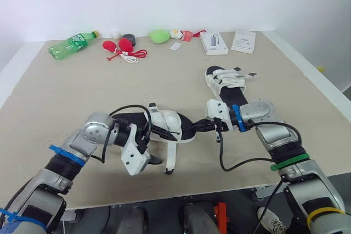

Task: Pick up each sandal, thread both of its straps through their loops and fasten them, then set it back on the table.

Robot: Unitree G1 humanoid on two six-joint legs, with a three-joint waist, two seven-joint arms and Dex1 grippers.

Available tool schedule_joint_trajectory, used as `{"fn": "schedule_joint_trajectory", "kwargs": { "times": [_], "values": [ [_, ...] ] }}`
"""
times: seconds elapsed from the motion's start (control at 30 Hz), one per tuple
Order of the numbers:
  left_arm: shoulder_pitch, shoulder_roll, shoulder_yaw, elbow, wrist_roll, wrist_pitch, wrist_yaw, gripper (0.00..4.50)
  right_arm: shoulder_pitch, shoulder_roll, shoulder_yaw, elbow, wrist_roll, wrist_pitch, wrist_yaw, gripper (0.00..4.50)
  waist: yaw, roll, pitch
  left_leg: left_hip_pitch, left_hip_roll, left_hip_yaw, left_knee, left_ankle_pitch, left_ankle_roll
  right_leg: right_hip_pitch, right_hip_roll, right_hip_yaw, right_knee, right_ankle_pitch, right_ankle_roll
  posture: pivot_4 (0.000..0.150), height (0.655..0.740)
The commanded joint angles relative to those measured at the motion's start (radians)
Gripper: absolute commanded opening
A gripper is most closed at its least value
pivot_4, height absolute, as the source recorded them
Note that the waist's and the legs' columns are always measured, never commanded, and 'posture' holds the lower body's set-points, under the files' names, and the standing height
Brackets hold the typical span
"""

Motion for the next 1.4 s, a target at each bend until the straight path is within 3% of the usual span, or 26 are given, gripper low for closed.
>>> {"fn": "schedule_joint_trajectory", "kwargs": {
  "times": [0.03, 0.3, 0.63, 0.7, 0.87, 0.93, 1.1, 1.4],
  "values": [
    [0.003, -0.005, -0.019, -0.041, 0.026, 0.031, 0.032, 4.44, 0.028, -0.025, 0.013, 0.013, -0.031, 0.017, 0.003, 0.0, 0.0, 0.0, 0.0, 0.0, 0.0, 0.0, 0.0, 0.0, 0.0, 0.0, 0.0, 0.0, 0.0, 0.0, 0.0, 0.15, 0.74],
    [-0.01, -0.04, -0.057, -0.052, 0.047, 0.111, 0.046, 4.44, 0.025, -0.025, 0.014, 0.012, -0.032, 0.022, 0.001, 0.0, 0.001, 0.0, 0.0, 0.0, 0.0, 0.0, 0.0, 0.0, 0.0, 0.0, 0.001, 0.0, 0.0, 0.0, 0.0, 0.15, 0.74],
    [-0.033, -0.055, -0.064, -0.05, 0.019, 0.169, 0.044, 0.06, 0.024, -0.026, 0.011, 0.012, -0.031, 0.027, -0.002, 0.0, 0.001, 0.0, 0.0, 0.0, 0.0, 0.0, 0.0, 0.0, 0.0, 0.0, 0.001, 0.0, 0.0, 0.0, 0.0, 0.15, 0.74],
    [-0.029, -0.055, -0.045, -0.078, -0.061, 0.26, 0.02, 0.06, 0.025, -0.027, 0.011, 0.012, -0.032, 0.027, -0.002, 0.0, 0.001, 0.0, 0.0, 0.0, 0.0, -0.001, 0.0, 0.0, 0.0, 0.0, 0.002, 0.0, 0.0, 0.0, 0.0, 0.15, 0.74],
    [-0.035, -0.033, 0.044, -0.21, -0.343, 0.713, -0.034, 0.06, 0.03, -0.03, 0.008, 0.01, -0.031, 0.024, -0.004, 0.0, 0.0, 0.0, 0.0, 0.0, 0.0, -0.001, 0.0, 0.0, 0.0, 0.0, 0.003, 0.0, 0.0, 0.0, 0.001, 0.15, 0.74],
    [-0.031, -0.025, 0.067, -0.251, -0.401, 0.833, -0.042, 0.06, 0.032, -0.031, 0.009, 0.008, -0.03, 0.024, -0.005, 0.0, 0.0, 0.0, 0.0, 0.0, 0.001, -0.002, 0.0, 0.0, 0.0, 0.0, 0.004, 0.0, 0.0, 0.0, 0.001, 0.15, 0.74],
    [-0.056, -0.048, 0.154, -0.311, -0.618, 1.266, 0.029, 0.06, 0.029, -0.032, 0.01, 0.014, -0.031, 0.02, -0.005, 0.0, 0.0, 0.0, 0.0, 0.0, 0.001, -0.004, 0.001, 0.0, 0.0, 0.0, 0.005, 0.0, 0.0, 0.0, 0.001, 0.15, 0.74],
    [-0.137, -0.114, 0.258, -0.117, -0.652, 1.48, 0.108, 0.06, 0.017, -0.033, 0.01, 0.024, -0.033, 0.018, -0.005, 0.0, 0.0, 0.0, 0.0, 0.0, 0.001, -0.005, 0.001, 0.0, 0.0, 0.0, 0.007, -0.001, 0.0, 0.0, 0.001, 0.15, 0.74]
  ]
}}
